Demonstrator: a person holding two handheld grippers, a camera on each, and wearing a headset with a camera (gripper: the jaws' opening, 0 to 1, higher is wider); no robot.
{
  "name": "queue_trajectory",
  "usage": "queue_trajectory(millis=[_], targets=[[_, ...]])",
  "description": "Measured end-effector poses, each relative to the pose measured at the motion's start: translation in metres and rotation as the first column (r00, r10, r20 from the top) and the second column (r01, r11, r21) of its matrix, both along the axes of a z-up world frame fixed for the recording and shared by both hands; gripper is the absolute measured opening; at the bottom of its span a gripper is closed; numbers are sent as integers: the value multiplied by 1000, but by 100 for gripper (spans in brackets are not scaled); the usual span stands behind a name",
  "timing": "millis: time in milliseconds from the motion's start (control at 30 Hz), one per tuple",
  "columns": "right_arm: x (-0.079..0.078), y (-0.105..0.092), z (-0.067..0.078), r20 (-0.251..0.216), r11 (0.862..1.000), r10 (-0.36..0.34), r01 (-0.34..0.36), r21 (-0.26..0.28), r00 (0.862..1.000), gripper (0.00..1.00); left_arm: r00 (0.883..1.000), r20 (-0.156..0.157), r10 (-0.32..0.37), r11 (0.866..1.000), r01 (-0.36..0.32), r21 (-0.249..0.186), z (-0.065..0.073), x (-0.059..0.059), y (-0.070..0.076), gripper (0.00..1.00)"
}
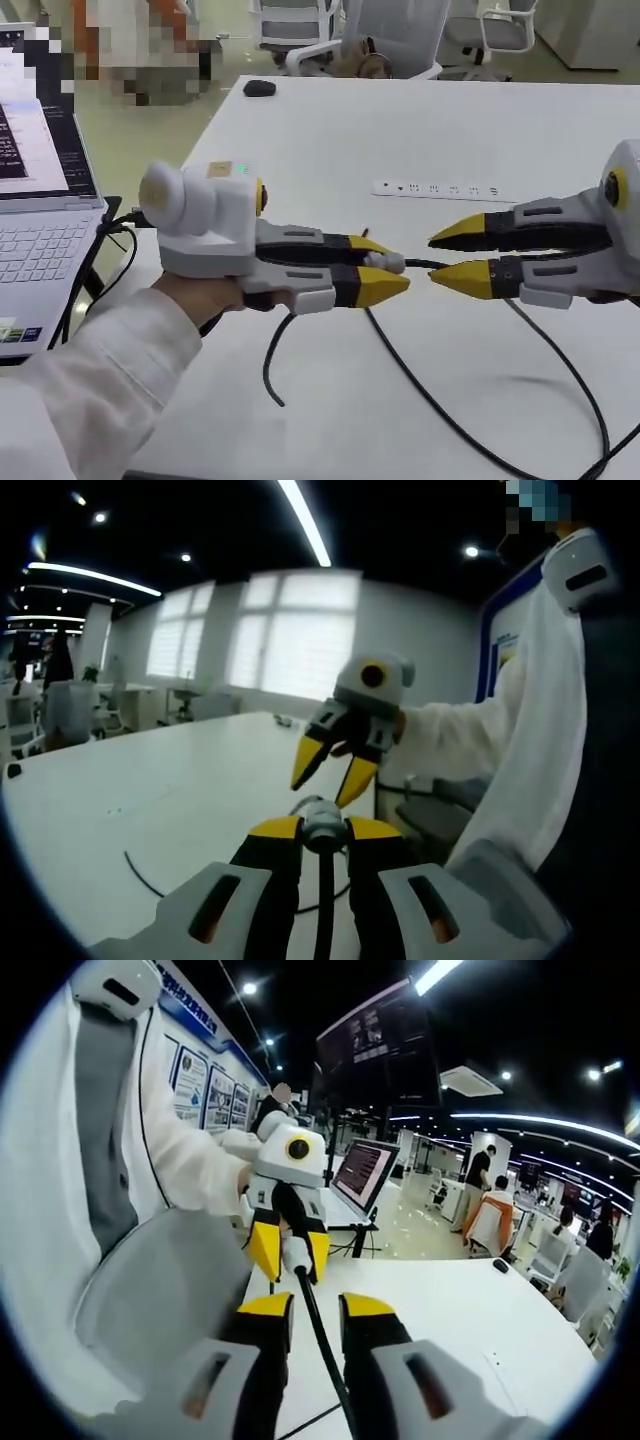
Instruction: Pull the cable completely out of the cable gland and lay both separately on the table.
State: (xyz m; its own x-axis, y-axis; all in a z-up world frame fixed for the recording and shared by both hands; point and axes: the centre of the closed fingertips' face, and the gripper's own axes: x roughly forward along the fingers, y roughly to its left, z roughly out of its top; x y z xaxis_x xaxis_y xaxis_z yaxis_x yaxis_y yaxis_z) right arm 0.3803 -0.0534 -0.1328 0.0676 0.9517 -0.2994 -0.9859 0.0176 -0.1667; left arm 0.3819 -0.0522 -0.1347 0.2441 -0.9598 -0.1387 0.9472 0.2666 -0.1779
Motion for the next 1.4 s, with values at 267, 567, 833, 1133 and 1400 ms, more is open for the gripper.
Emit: queue_trajectory(millis=[267,567,833,1133,1400], targets=[[-2,12,0,6,1000,31,-31,-2,999,13,1000,0,1,1000,-1,-8,2,-1,0,18],[-2,12,-6,-3,999,26,-26,-18,1000,7,1000,-9,18,1000,-18,-17,1,2,1,18],[-5,12,-8,-10,999,43,-43,-30,999,6,999,10,38,999,-37,-7,0,-1,2,18],[-4,1,-11,-2,999,36,-36,-34,999,5,997,24,72,997,-71,-8,2,-3,9,18],[-1,-30,-19,-7,998,-36,36,-50,999,5,996,-18,83,994,-84,-77,8,-5,6,18]])
